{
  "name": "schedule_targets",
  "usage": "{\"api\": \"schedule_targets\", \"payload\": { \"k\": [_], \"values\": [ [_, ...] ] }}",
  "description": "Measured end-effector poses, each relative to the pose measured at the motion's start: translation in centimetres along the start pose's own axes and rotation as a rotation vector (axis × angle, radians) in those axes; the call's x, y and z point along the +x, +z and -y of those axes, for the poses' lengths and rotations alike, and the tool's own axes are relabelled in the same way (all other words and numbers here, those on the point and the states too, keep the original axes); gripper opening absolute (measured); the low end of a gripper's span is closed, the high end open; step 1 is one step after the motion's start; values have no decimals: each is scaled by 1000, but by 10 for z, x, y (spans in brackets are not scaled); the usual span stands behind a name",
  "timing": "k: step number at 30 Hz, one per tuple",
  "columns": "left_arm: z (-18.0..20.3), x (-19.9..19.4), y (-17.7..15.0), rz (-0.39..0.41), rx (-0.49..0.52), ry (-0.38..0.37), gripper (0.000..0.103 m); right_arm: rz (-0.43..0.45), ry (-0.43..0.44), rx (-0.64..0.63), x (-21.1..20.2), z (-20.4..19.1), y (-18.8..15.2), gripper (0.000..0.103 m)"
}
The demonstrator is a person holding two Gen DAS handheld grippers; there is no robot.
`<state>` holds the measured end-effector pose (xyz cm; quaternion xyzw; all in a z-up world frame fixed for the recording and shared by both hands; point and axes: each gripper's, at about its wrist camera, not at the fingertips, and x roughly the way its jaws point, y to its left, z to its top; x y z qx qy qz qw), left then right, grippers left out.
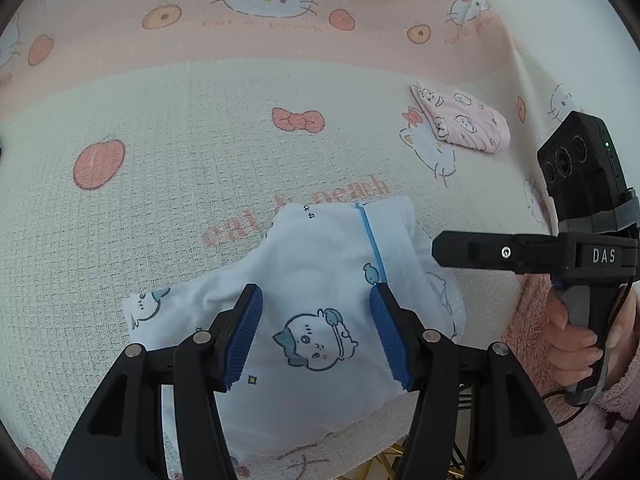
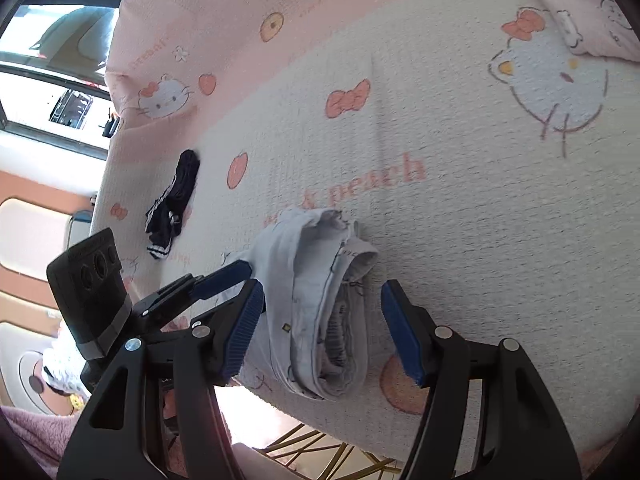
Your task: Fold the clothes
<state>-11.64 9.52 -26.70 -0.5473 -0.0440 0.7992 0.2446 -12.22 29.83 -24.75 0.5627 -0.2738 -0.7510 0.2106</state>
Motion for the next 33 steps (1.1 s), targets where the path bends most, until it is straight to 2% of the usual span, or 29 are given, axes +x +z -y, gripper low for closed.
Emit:
{"api": "schedule_targets", "payload": {
  "k": [3,6,8,12,14,15,16,18,19,21,23,25,29,33],
  "values": [
    [5,13,-4,-51,59,58,63,-11,-83,-33,6,-3,1,64],
    [8,10,-4,-51,77,90,63,-13,-156,-68,8,-4,-1,64],
    [9,5,-5,-27,87,94,63,-6,-180,-116,5,-9,-2,64],
    [2,12,-11,-50,77,83,63,-37,-218,-155,18,-13,-7,64],
    [5,13,-11,-62,104,112,64,-45,-225,-174,21,-17,-7,65],
    [9,14,-11,-72,134,143,65,-59,-245,-222,21,-24,-8,65],
    [12,14,-11,-80,161,172,65,-60,-289,-268,19,-30,-11,65],
    [13,6,-10,-64,147,184,65,-34,-403,-307,13,-36,-16,70],
    [11,0,-11,-42,131,175,65,-12,-429,-311,7,-38,-19,67],
    [9,-10,-13,-9,117,178,65,54,-408,-282,-8,-39,-25,62],
    [6,-11,-16,-13,113,190,65,85,-378,-312,-15,-50,-31,62],
    [2,-7,-20,-37,104,194,65,44,-353,-362,-7,-61,-36,61],
    [-3,4,-28,-88,105,214,65,-73,-463,-413,29,-60,-46,62],
    [0,4,-31,-79,124,225,65,-6,-489,-328,7,-48,-40,63]
  ]
}}
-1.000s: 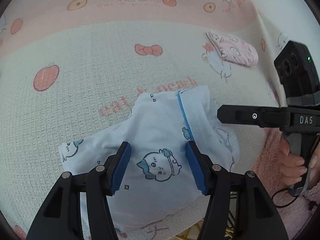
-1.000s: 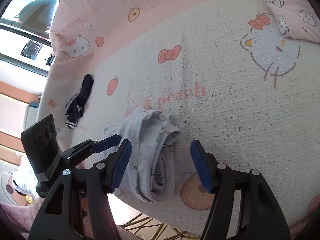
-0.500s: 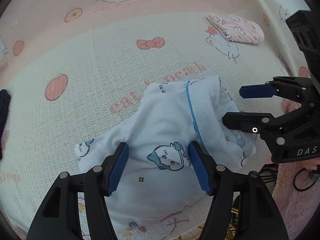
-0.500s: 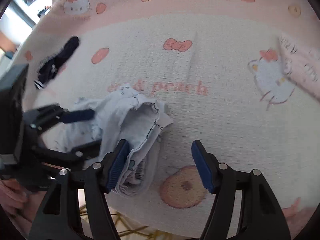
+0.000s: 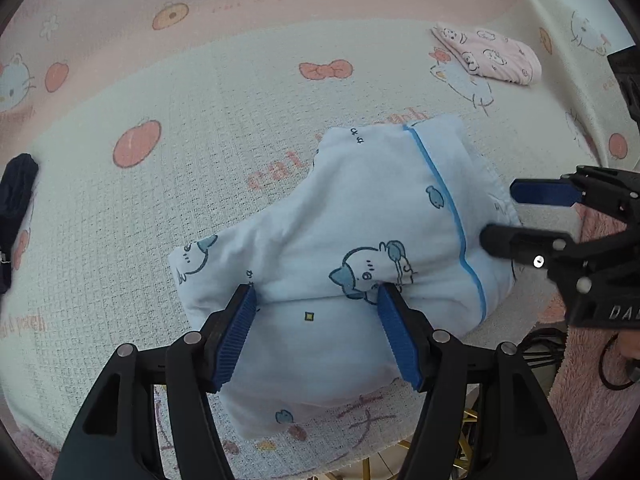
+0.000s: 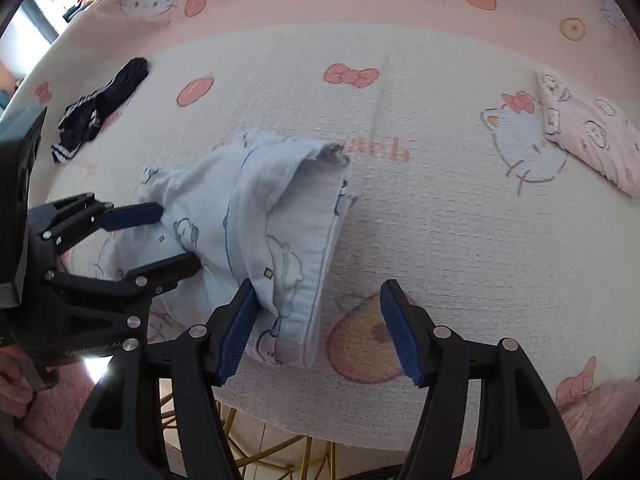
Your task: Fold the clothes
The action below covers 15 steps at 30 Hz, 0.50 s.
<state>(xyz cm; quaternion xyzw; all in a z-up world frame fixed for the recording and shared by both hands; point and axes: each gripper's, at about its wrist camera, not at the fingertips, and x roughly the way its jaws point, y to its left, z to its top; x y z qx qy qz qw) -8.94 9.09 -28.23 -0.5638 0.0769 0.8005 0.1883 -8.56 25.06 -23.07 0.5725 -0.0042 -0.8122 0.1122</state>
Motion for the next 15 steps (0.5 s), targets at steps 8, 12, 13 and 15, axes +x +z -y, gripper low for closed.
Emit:
{"api": "schedule_targets", "payload": {
  "k": [8,12,13,15],
  "values": [
    [-6,-3,1,6,-39,-27,65,54,8,142,-21,34,0,56],
    [-10,-21,12,108,-121,-174,65,89,80,56,-23,17,13,55],
    [-9,-24,17,126,-136,-223,65,59,87,42,-17,14,14,55],
    [-6,-25,26,141,-147,-267,65,9,103,29,-6,11,15,55]
  ]
}}
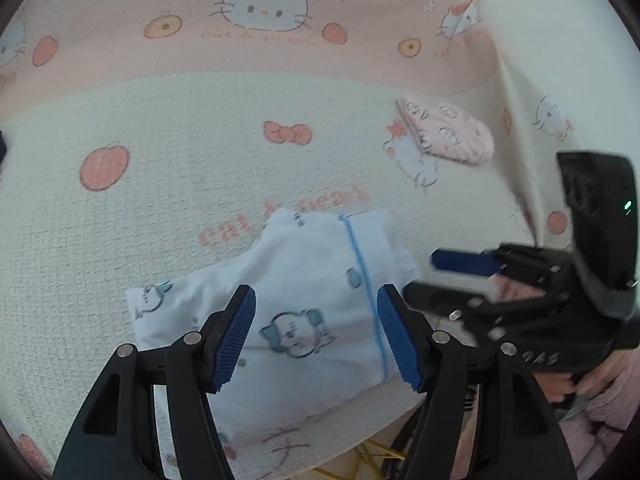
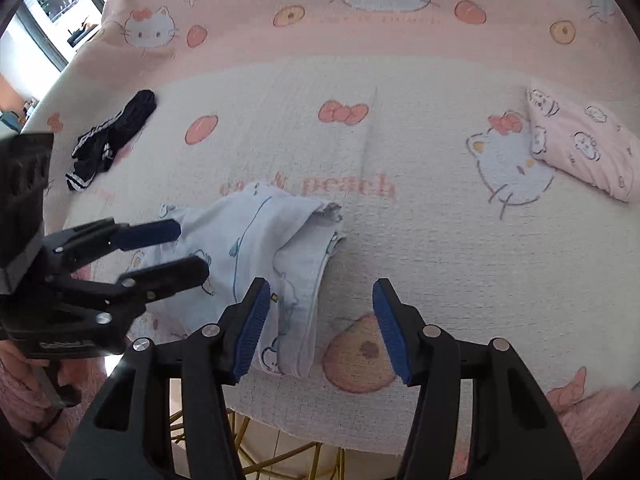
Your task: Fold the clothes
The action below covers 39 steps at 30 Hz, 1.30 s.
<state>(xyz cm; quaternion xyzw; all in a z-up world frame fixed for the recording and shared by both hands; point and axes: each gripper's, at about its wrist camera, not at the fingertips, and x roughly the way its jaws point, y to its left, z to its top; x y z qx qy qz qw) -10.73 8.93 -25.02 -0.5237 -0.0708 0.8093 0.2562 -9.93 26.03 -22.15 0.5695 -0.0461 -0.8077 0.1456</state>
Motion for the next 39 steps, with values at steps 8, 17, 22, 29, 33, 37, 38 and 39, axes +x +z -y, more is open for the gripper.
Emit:
{"api": "schedule_targets", "payload": {
  "k": [8,17,22,29,33,37,38,39],
  "values": [
    [26,24,23,-51,123,103,65,-1,23,113,-4,26,-17,56],
    [11,16,15,-50,95,158,65,-4,23,58,12,12,-7,56],
    [15,10,15,-29,69,75,65,-26,119,95,13,17,-9,56],
    [12,21,7,-81,67,111,66,-44,209,108,18,11,-10,56],
    [11,20,1,-94,69,96,65,-58,270,169,25,18,-7,56],
    [18,13,-1,-65,84,87,65,-56,319,215,26,22,-6,56],
    [21,11,-1,-57,95,94,65,-51,328,220,24,23,-6,56],
    [23,9,0,-53,107,110,65,-44,336,225,21,23,-7,56]
  ]
}}
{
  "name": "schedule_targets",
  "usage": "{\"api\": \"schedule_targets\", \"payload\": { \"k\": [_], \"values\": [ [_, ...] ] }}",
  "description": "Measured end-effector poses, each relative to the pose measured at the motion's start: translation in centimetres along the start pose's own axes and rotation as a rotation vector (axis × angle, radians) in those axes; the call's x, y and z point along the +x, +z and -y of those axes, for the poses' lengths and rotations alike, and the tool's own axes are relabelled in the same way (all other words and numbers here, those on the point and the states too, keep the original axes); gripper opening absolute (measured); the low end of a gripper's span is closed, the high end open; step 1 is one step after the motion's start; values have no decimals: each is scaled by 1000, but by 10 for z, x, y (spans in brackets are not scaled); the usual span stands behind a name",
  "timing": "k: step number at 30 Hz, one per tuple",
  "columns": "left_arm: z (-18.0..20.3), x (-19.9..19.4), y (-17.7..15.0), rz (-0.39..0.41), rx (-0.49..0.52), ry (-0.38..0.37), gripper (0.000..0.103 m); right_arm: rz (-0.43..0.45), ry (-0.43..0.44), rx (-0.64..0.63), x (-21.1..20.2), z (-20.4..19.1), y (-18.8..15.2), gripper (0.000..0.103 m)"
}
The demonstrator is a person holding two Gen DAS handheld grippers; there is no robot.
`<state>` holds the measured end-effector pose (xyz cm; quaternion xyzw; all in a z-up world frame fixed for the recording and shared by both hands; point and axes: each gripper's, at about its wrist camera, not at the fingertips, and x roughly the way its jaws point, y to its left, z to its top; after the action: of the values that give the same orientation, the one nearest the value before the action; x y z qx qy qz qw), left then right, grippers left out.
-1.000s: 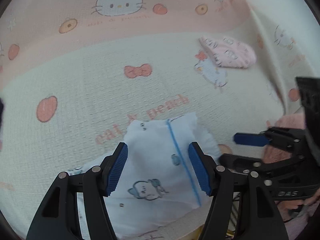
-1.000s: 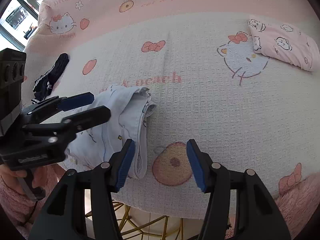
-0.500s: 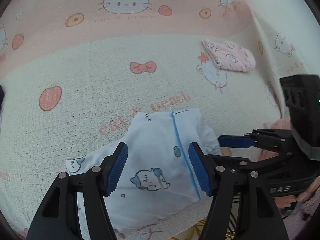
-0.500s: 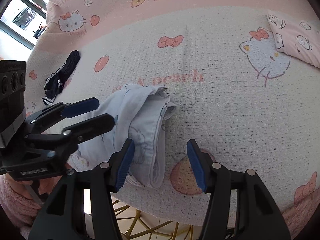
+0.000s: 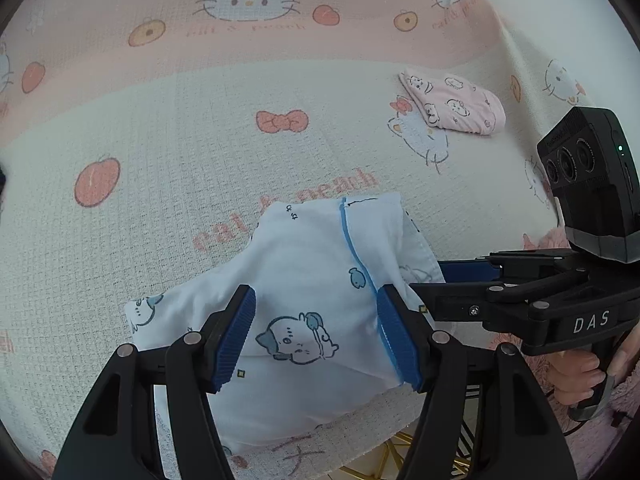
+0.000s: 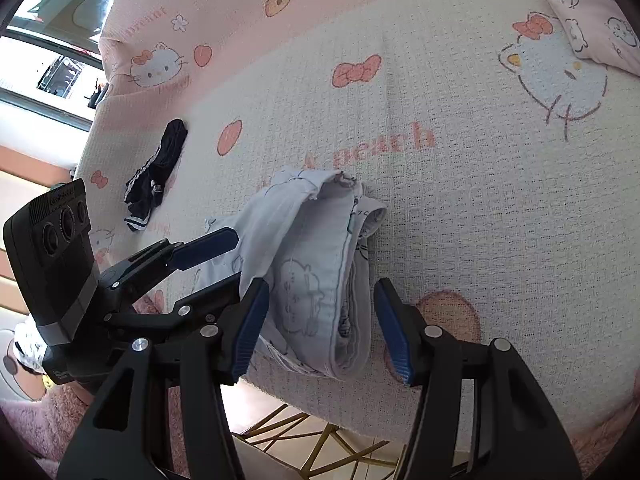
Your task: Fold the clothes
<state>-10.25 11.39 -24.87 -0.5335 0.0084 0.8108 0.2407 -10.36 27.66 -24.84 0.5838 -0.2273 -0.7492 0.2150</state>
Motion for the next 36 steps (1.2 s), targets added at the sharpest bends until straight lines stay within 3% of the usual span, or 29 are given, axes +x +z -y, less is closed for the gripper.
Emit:
{"api": "schedule_targets", "payload": {
  "k": [2,6,13,18,24,28,29,32,34,36],
  "values": [
    [4,-4,2,8,24,31,65,17,43,23,-7,1,-2,56],
    [13,-5,4,4,37,-20,65,53,95,61,-18,3,-5,59],
    [35,10,3,-40,91,-26,65,82,29,119,-29,16,-6,62],
    [18,-5,-3,-39,50,-35,65,105,-36,39,-34,3,-9,62],
    [-27,-13,-14,-104,-14,137,65,173,-219,-186,-26,-44,-4,62],
    [-54,4,-37,-230,-35,259,66,130,-370,-222,-3,-42,5,54],
    [-61,1,-42,-228,-64,238,70,118,-380,-203,-2,-35,6,54],
    [-85,-12,-53,-211,-177,179,71,156,-327,-102,-21,-14,10,54],
    [-94,-24,-51,-145,-220,169,71,202,-313,-96,-32,-14,9,56],
    [-93,-31,-44,-68,-236,126,71,186,-303,-156,-23,-27,7,56]
  ]
}}
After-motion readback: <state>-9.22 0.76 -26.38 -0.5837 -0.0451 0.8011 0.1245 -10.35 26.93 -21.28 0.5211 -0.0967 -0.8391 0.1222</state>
